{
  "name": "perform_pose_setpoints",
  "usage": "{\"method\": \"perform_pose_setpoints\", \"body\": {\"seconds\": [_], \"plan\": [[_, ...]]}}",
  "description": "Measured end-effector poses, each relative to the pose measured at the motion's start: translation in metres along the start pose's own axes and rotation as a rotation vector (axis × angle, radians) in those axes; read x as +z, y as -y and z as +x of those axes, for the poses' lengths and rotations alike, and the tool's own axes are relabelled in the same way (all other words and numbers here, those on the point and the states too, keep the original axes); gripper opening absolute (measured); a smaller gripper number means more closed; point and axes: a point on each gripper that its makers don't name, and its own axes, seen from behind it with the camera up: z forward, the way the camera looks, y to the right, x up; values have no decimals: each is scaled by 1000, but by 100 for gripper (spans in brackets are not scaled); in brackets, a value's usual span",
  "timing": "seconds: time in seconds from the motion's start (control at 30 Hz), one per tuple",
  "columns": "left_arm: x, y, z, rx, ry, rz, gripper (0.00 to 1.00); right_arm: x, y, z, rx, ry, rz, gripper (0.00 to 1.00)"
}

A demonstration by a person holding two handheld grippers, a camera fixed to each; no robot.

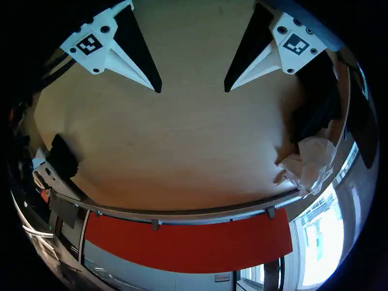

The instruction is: Fold towel

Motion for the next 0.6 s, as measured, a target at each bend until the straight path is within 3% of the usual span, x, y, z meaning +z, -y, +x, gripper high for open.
{"method": "perform_pose_setpoints", "body": {"seconds": [0.5, 0.6], "plan": [[1, -2, 3, 0, -7, -2, 96, -6, 0, 3, 8, -17, 7, 71], [0, -1, 3, -6, -9, -1, 95, -6, 4, 6, 13, -30, 14, 84]]}}
